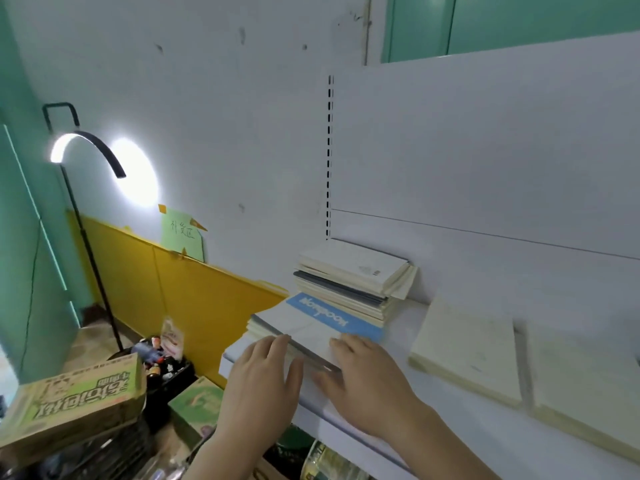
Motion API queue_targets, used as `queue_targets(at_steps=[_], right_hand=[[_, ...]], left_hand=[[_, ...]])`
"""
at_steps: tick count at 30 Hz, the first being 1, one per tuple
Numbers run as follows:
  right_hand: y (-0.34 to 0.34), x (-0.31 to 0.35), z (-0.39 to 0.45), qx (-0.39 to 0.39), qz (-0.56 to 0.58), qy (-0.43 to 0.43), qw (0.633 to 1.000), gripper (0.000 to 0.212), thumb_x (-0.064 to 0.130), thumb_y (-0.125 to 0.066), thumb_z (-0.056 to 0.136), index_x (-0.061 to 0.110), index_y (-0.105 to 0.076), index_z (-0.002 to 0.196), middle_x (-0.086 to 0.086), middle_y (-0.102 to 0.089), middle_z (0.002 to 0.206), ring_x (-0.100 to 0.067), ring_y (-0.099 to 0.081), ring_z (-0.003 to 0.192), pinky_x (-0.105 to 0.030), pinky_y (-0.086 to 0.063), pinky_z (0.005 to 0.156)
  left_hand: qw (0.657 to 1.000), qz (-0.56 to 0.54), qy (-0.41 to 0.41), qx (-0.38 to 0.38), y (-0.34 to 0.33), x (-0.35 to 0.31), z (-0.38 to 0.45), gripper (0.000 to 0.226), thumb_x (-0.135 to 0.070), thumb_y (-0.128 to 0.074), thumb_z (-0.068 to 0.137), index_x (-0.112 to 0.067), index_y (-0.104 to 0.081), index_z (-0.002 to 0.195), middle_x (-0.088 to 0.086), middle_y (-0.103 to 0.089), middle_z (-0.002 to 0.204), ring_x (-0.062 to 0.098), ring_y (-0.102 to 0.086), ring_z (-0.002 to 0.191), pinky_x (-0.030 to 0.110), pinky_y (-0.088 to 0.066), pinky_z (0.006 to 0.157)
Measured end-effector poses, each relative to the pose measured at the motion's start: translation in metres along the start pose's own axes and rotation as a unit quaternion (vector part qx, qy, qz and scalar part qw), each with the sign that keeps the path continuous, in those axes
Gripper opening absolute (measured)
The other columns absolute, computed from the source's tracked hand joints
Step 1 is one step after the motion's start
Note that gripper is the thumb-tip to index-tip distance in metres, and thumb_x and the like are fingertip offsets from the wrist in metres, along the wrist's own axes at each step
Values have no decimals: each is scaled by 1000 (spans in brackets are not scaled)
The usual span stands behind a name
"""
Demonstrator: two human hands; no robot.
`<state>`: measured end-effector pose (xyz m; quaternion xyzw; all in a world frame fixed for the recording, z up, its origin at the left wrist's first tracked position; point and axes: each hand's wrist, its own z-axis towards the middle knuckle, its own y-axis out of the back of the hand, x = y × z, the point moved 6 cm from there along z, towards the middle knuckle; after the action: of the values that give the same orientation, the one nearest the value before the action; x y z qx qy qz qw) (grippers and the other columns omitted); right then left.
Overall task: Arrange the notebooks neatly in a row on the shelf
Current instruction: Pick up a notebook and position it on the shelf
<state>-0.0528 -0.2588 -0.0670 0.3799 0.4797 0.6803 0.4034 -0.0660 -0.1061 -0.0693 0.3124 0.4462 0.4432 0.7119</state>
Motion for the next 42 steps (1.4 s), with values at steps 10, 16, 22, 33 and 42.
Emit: queue_targets(at_steps=[10,16,22,33,42], right_hand=[[66,-23,12,-216,155,-70,961,38,42,-40,99,25,-45,65,4,-46,49,-12,-47,50,-21,-31,46],[70,28,-8,-286,19,-75,955,27,45,-36,101,32,-57,91,19,-53,61,-3,-51,55,-11,-34,48],[16,84,-9,-170,47,-22,984,45,50,-33,102,28,-54,135,16,-52,139,3,-46,125,-18,-41,100],[-14,20,4,-14,-5,-177,984,42,53,-37,97,28,-53,127,25,-44,132,-4,-38,127,-28,-34,107],[80,4,-27,-285,59,-248,924,35,48,-42,97,25,-67,96,7,-61,59,-5,-57,53,-25,-43,46]], left_hand=[[979,-197,38,-33,2,40,40,9,-39,-44,102,-36,-52,99,-20,-65,84,2,-59,67,25,-45,58],[856,-505,22,105,9,21,48,56,-74,-44,85,-36,-57,124,-19,-71,106,0,-67,99,31,-56,86],[791,-597,118,70,10,35,47,10,-29,-52,102,-32,-61,103,-6,-73,92,18,-71,91,53,-57,85],[814,-566,129,-15,33,102,58,19,-31,-45,105,-48,-52,106,-15,-63,104,13,-61,95,38,-49,69],[820,-558,119,-36,42,105,59,19,-31,-45,105,-47,-52,111,-15,-64,105,13,-61,98,36,-48,68]])
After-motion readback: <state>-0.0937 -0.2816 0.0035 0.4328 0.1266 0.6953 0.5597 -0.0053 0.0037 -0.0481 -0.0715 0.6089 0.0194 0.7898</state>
